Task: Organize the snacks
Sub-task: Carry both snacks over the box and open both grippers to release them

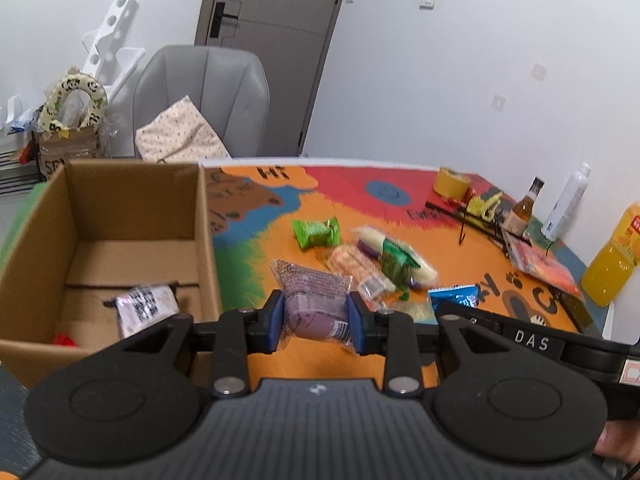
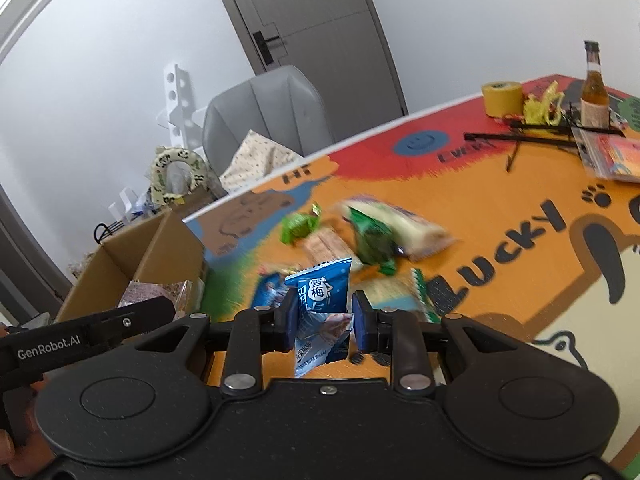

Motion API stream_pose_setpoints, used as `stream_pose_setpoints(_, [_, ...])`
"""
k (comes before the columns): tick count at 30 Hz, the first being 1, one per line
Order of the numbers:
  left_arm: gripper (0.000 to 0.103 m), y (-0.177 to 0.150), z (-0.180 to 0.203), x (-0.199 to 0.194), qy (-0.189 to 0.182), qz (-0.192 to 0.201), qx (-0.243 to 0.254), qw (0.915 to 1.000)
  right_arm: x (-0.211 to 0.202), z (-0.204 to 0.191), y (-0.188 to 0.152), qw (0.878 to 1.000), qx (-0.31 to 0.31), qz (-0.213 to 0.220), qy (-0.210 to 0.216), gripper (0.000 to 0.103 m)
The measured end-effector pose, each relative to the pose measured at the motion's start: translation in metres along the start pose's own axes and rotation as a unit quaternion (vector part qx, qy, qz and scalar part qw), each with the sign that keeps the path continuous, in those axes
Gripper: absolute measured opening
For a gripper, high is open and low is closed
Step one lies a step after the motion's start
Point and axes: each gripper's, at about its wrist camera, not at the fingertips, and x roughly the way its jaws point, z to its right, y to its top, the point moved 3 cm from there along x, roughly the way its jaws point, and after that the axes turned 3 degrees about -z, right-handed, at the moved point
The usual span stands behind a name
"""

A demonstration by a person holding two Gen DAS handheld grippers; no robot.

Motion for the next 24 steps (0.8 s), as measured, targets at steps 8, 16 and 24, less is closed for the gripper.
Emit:
stream_pose_setpoints(8, [0.032, 0.023, -0.013, -0.022, 0.01, 0.024, -0.003, 0.9997, -0.005, -0.026, 0.019, 1.0, -0.011, 0.015, 0.02, 0.025])
stream_pose_setpoints(16, [0.032, 0.036, -0.04, -0.037, 0.025, 0.041, -0.016, 0.9987, 0.001, -0.056, 0.033, 0.998, -0.032, 0.021, 0.044, 0.025])
stream_pose_setpoints(24, [0.032, 0.045, -0.085, -0.032, 0.046, 0.043, -0.049, 0.9968, 0.023, -0.094, 0.036, 0.996, -0.056, 0.009, 0.062, 0.025])
